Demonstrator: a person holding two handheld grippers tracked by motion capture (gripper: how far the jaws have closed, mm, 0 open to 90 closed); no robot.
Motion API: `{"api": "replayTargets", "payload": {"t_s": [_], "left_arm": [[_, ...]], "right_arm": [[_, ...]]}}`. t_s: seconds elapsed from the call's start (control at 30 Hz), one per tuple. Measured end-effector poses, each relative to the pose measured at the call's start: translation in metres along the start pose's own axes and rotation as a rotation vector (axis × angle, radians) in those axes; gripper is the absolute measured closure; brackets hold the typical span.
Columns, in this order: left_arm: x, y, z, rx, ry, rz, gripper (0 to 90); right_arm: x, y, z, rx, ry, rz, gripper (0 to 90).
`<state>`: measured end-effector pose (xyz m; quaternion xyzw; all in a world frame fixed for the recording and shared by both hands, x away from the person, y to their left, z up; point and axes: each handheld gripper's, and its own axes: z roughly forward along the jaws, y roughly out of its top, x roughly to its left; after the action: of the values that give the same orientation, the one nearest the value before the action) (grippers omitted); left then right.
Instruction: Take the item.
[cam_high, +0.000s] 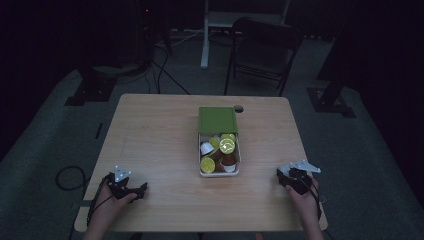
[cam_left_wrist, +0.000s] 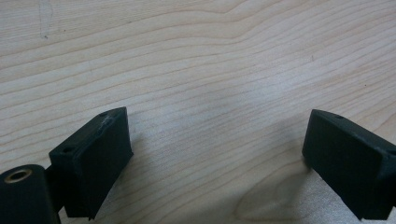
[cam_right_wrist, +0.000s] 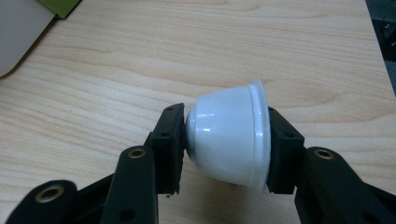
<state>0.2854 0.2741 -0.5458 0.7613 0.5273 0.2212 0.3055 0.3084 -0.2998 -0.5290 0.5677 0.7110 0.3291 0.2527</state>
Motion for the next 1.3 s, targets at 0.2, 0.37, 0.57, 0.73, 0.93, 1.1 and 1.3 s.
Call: {"api": "replayTargets", "payload": {"t_s": [0.2,0.37,0.57,0.73,0.93,1.1,1.3], "left_arm": [[0.000,0.000,0.000,0.000,0.000,0.000,8.6],[0.000,0.000,0.000,0.000,0.000,0.000,8.6],[0.000,0.000,0.000,0.000,0.000,0.000,8.5],[0.000,0.000,0.000,0.000,0.000,0.000,8.6],[0.000,0.000,0.000,0.000,0.000,0.000,8.6],[0.000,0.000,0.000,0.000,0.000,0.000,8.6],[0.000,0.000,0.000,0.000,0.000,0.000,8.5]], "right_arm": [[0.001,-0.004,0.002,0.014,-0.003,-0.006,54.7],[0.002,-0.002,0.002,0.021,0.012,-0.002,49.4],[0.003,0.002,-0.001,0.014,0.024,0.001,43.7],[0.004,0.007,-0.005,0.014,0.039,-0.002,40.1],[0.007,0.015,-0.010,0.004,0.068,-0.006,35.3],[0.012,0.024,-0.015,-0.015,0.079,-0.026,32.6],[0.022,0.035,-0.021,-0.058,0.134,-0.054,30.2]]}}
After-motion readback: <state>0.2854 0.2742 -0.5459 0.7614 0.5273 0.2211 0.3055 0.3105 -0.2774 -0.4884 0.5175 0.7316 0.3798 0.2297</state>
